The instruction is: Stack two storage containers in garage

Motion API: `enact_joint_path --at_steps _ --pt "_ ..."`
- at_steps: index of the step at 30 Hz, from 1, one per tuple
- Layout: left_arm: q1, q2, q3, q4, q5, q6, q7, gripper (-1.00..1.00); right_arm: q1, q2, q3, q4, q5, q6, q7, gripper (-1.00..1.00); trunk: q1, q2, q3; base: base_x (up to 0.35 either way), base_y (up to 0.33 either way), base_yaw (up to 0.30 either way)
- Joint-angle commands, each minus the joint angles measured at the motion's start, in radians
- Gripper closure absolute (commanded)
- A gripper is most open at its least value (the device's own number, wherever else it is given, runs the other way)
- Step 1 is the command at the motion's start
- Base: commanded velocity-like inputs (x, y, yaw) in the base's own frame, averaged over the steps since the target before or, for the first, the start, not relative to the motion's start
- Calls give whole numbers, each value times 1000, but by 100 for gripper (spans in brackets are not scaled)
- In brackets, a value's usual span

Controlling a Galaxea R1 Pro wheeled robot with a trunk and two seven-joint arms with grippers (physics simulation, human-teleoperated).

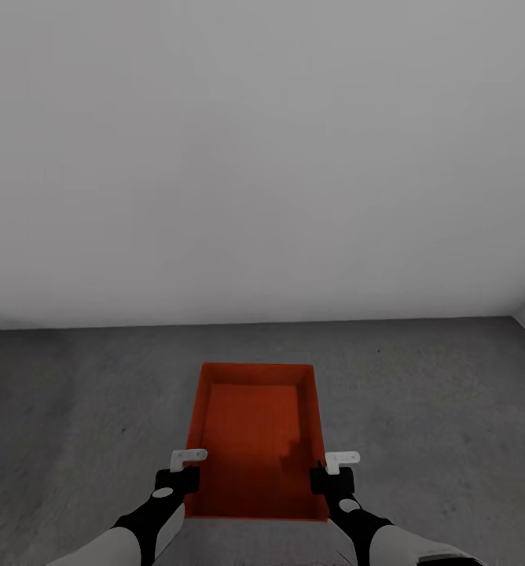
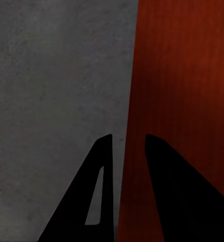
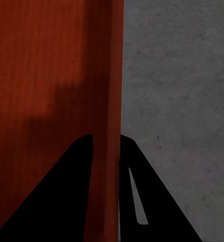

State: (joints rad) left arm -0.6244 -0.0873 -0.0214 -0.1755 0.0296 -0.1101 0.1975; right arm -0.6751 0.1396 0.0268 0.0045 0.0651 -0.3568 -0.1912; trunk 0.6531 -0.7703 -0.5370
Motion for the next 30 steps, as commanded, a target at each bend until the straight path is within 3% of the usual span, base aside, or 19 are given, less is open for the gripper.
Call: enact_joint_path --at_steps 1,30 --pt "0 0 17 3 4 -5 11 100 -1 2 -53 -3 39 -1 -4 100 0 -1 -2 0 0 0" --pt "0 0 17 2 4 -5 11 100 -1 2 -53 -3 39 -1 -4 100 0 -1 -48 0 0 0"
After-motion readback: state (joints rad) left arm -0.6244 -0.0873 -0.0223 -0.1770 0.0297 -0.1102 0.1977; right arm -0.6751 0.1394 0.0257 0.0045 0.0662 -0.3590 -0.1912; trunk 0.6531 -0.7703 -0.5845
